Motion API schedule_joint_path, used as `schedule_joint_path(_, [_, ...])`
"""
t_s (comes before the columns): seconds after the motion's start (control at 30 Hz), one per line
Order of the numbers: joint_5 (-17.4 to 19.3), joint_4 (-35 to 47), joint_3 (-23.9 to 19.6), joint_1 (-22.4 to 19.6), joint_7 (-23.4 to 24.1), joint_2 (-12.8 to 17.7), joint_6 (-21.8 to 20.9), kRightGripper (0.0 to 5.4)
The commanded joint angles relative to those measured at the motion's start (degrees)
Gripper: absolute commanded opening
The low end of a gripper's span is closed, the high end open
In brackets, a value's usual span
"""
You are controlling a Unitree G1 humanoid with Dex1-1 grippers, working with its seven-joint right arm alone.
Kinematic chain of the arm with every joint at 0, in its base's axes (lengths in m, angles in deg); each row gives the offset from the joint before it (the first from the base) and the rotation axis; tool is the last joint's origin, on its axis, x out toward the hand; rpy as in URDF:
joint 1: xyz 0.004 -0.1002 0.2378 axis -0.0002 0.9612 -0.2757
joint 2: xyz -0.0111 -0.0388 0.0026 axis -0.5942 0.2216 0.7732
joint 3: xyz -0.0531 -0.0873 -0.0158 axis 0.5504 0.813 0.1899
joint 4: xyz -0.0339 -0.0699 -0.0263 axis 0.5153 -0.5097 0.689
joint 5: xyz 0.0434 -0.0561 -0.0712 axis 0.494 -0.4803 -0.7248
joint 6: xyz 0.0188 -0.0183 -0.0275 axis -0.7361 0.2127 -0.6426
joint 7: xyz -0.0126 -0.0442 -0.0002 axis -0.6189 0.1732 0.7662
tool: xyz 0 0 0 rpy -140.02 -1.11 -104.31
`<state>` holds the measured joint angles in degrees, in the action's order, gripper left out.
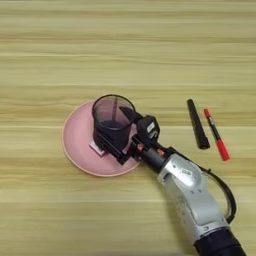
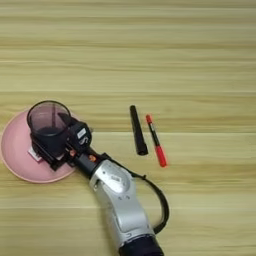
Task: Move the objects on the table
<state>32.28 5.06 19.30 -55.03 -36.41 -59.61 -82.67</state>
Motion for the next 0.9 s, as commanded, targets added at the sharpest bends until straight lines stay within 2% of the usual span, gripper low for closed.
schedule_joint_path(0.03, [-0.16, 0.11, -1.03, -3.36, 1.41, -0.67, 0.06, 4.66])
schedule_joint_path(0.17, [-0.54, -0.54, -1.08, -3.46, 1.35, -0.85, 0.05, 4.65])
schedule_joint_path(0.23, [-0.73, -0.76, -1.11, -3.48, 1.32, -0.91, 0.08, 5.02])
schedule_joint_path(0.37, [-1.10, -1.09, -1.25, -3.65, 1.38, -0.91, 0.04, 5.36])
schedule_joint_path(0.9, [-1.26, -0.89, -1.48, -3.62, 1.12, -1.04, -0.30, 5.38])
